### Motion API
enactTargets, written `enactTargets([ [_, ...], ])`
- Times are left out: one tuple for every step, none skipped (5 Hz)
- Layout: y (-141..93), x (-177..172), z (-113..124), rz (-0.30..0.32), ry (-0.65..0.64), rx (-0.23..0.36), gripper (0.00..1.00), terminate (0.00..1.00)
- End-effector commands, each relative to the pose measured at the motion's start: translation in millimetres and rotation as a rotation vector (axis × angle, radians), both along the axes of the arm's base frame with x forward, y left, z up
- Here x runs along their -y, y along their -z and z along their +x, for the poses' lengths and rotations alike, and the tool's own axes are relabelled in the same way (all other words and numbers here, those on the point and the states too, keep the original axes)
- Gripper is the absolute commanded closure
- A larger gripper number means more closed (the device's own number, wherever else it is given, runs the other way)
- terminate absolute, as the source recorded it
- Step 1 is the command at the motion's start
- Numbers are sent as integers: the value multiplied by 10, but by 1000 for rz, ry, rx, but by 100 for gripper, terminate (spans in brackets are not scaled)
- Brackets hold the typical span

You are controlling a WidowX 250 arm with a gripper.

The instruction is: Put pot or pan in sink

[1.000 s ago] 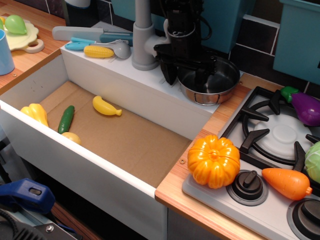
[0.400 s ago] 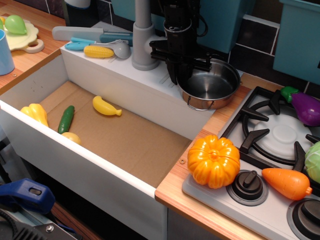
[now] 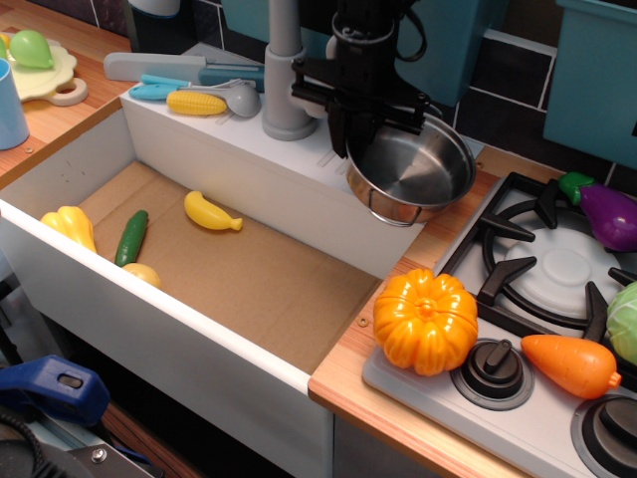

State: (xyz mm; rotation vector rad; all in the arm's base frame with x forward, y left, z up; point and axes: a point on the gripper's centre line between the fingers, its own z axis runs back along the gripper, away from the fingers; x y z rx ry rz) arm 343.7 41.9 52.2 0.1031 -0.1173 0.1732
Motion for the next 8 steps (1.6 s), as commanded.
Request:
enactTargets([
  [-260,-241,-314,59,-39,42,100,0],
  [-244,-339,-421,64,-59,16,100,0],
  [-82,-452,-527,67,-73,30,100,0],
  [119,-638,-559,25,-64,44,100,0],
  [251,-758,-571,-10,-61,38,100,0],
  [350,-822,-570,-17,-76,33,100,0],
  [592,-810,-655,-36,-76,74,100,0],
  [760,-827,-685,-67,-50,101,100,100],
])
